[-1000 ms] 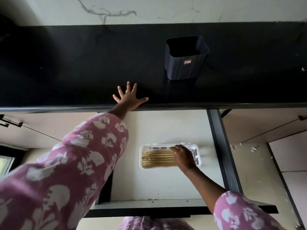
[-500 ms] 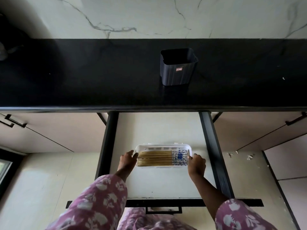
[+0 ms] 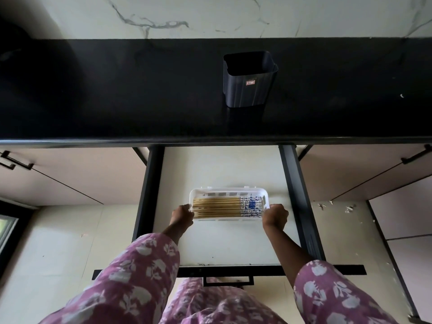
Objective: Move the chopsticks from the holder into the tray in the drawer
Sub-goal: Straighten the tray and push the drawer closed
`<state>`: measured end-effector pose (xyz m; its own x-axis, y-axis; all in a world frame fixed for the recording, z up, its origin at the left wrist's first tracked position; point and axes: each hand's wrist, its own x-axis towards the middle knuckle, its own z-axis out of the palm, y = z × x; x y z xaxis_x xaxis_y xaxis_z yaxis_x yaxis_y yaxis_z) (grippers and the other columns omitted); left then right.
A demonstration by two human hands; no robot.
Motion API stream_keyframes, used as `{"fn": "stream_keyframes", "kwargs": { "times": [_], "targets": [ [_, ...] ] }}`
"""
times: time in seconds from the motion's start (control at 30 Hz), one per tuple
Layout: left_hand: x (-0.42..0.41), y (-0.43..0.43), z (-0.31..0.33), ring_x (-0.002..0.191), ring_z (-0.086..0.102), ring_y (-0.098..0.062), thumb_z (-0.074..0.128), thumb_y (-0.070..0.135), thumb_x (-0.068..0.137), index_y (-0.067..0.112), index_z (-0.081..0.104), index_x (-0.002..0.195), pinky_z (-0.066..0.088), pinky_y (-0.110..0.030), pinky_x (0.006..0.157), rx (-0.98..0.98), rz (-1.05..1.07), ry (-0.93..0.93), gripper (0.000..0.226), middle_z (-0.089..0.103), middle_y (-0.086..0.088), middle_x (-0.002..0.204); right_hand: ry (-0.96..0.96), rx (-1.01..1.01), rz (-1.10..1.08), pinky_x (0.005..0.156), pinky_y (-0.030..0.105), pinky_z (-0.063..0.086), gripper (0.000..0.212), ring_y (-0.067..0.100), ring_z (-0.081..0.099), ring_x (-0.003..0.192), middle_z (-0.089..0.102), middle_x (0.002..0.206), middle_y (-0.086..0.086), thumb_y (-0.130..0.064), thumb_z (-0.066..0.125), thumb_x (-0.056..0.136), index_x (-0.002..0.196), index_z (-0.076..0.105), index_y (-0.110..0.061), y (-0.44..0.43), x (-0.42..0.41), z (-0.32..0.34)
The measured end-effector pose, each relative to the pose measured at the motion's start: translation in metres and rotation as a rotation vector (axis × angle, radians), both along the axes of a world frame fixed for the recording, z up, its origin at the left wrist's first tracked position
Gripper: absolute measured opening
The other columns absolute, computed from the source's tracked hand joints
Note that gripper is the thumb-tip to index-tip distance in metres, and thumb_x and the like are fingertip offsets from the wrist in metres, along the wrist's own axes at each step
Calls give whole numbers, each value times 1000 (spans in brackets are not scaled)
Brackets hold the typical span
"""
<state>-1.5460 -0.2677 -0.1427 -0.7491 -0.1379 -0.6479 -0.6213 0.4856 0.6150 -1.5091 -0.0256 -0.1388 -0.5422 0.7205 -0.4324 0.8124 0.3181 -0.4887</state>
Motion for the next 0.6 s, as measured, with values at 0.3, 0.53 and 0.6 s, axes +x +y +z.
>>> {"fn": "stream_keyframes", "kwargs": {
  "times": [0.3,0.53,0.6],
  "targets": [
    [5,0,2,75,55,-25,43,-2,87,4,64,116,57,-36,76,13,-3,-5,36,57,-12,82,26,17,7,77,41,52,23,44,60,99,66,101,33,1,56,84,102,68,8,1,1,-1],
    [23,4,24,125,46,-38,48,18,94,6,48,137,41,-39,101,-160,24,84,45,53,-21,134,124,58,-14,90,41,47,27,41,54,113,63,116,28,-6,49,93,113,64,6,4,24,18],
    [29,8,28,128,44,-36,44,13,95,8,44,141,39,-38,103,-183,63,121,46,50,-19,139,149,59,-29,88,41,48,26,42,54,111,63,114,28,-5,47,92,108,64,7,5,32,23]
  ]
}}
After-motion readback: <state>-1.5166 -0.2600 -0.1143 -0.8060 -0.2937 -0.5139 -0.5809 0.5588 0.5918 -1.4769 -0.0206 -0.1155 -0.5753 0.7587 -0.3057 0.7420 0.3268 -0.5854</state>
